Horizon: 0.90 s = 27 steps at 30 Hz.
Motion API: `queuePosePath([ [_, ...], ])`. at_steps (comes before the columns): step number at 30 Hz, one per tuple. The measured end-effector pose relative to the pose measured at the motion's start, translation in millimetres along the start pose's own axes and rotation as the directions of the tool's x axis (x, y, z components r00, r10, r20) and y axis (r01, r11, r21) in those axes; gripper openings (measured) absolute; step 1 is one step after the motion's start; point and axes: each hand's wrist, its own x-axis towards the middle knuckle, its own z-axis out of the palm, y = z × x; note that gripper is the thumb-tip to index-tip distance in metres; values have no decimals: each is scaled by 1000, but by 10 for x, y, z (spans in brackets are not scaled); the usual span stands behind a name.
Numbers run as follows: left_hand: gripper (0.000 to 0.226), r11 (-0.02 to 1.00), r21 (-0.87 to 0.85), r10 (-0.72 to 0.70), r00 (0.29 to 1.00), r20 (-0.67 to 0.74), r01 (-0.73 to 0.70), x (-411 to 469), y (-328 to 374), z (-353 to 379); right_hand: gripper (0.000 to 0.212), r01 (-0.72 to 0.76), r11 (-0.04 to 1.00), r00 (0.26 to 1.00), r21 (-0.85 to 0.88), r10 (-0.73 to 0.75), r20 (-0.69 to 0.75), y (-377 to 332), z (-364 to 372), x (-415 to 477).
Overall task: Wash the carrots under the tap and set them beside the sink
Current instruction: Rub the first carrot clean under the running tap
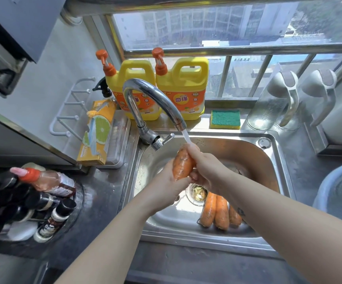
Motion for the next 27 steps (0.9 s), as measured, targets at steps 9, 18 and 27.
queuePosePath([
  [9,51,992,119,42,999,-26,-39,16,16,22,37,38,997,999,-62,-39,-11,-35,-4,15],
  [18,55,996,65,60,998,-25,-58,16,11,46,35,61,996,997,-66,-64,-38,-59,7,-11],
  [27,54,997,80,3,999,-40,0,-48,18,34,15,116,982,993,-147,-116,12,-13,31,-34],
])
